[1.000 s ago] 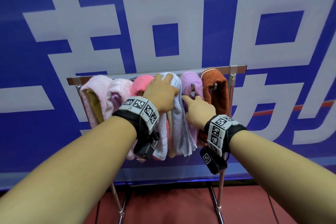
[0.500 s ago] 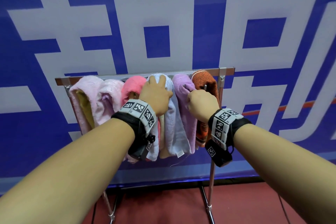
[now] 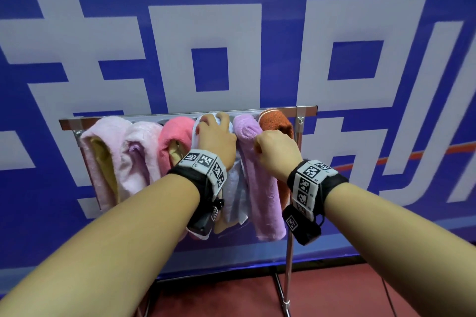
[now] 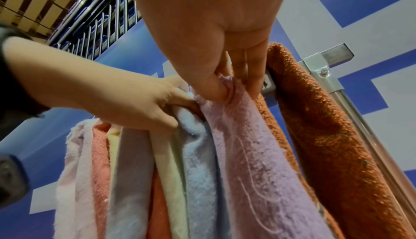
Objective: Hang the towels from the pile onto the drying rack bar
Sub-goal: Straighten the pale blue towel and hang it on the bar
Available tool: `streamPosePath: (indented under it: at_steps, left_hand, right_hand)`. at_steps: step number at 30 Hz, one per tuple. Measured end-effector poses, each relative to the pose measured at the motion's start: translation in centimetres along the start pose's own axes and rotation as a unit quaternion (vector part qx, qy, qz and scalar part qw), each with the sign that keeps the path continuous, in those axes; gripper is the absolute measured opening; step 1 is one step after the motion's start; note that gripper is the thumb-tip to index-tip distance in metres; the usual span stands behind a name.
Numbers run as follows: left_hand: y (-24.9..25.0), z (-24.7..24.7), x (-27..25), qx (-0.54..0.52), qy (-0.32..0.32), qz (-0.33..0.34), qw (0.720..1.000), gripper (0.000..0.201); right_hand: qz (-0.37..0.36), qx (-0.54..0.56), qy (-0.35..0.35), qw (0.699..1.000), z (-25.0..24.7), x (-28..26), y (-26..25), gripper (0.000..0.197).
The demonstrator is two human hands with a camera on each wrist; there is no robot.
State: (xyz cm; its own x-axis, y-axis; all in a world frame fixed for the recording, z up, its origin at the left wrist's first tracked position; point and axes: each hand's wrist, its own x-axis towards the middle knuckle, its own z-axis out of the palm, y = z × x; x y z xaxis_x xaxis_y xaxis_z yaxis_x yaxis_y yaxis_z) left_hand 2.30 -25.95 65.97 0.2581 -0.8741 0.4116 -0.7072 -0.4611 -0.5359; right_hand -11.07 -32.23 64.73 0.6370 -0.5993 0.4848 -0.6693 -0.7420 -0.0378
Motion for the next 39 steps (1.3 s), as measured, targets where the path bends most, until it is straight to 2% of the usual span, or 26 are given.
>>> streamPosePath:
  at_steps: [4, 8, 12, 15, 20, 22, 24, 26, 28, 30, 33, 39]
  left_hand:
    - [-0.2, 0.0, 0.3, -0.012, 0.004, 0.026, 1.0, 0.047]
    - [-2.4, 0.2, 0.1, -0.106, 0.006, 0.056, 0.993, 0.051]
    - [-4.6, -0.2, 0.0, -0.277, 0.016, 0.028, 0.96, 0.07]
    - [-5.7, -0.2, -0.2, -0.332, 0.026, 0.015, 0.943, 0.073]
    - [-6.3, 1.1, -1.3, -0.303, 0.062, -0.013, 0.951, 0.065]
    - [-6.4, 1.6, -1.9, -0.278, 0.08, -0.028, 0.957, 0.058]
    - [-6.6, 2.2, -2.4, -0.248, 0.083, -0.039, 0.964, 0.056]
    - [-6.8, 2.7, -2.7, -0.218, 0.082, -0.044, 0.971, 0.056]
    - [-6.7, 2.8, -2.9, -0.19, 0.086, -0.047, 0.977, 0.056]
    - [-6.3, 2.9, -3.0, -0.166, 0.074, -0.044, 0.982, 0.066]
    - [-6.0, 3.1, -3.2, -0.135, 0.059, -0.039, 0.988, 0.08]
    - [-6.0, 2.6, -3.0, -0.117, 0.042, -0.049, 0.991, 0.078]
  right_hand:
    - [-0.026, -0.018, 0.002, 0.999, 1.7, -0.4, -0.6, 0.009]
    - [-0.031, -0.005, -0.036, 0.999, 3.1, -0.7, -1.3, 0.018]
    - [-0.033, 0.008, -0.09, 0.995, 2.1, -1.0, -2.6, 0.024]
    - [-0.047, 0.047, -0.104, 0.992, 1.5, -1.1, -4.1, 0.023]
    - [-0.028, 0.144, -0.127, 0.981, 2.7, -0.7, -7.0, 0.028]
    - [0.008, 0.17, -0.128, 0.977, 3.6, -0.5, -7.3, 0.041]
    - [0.025, 0.186, -0.137, 0.973, 4.5, -0.4, -7.4, 0.035]
    - [0.027, 0.185, -0.146, 0.971, 5.1, -0.3, -7.7, 0.02]
    - [0.038, 0.185, -0.145, 0.971, 5.6, 0.0, -8.2, 0.024]
    - [0.052, 0.189, -0.125, 0.973, 5.9, 0.3, -8.6, 0.029]
    - [0.058, 0.161, -0.084, 0.982, 6.4, 0.6, -8.2, 0.027]
    - [0.088, 0.084, -0.044, 0.992, 5.8, 0.2, -5.6, 0.027]
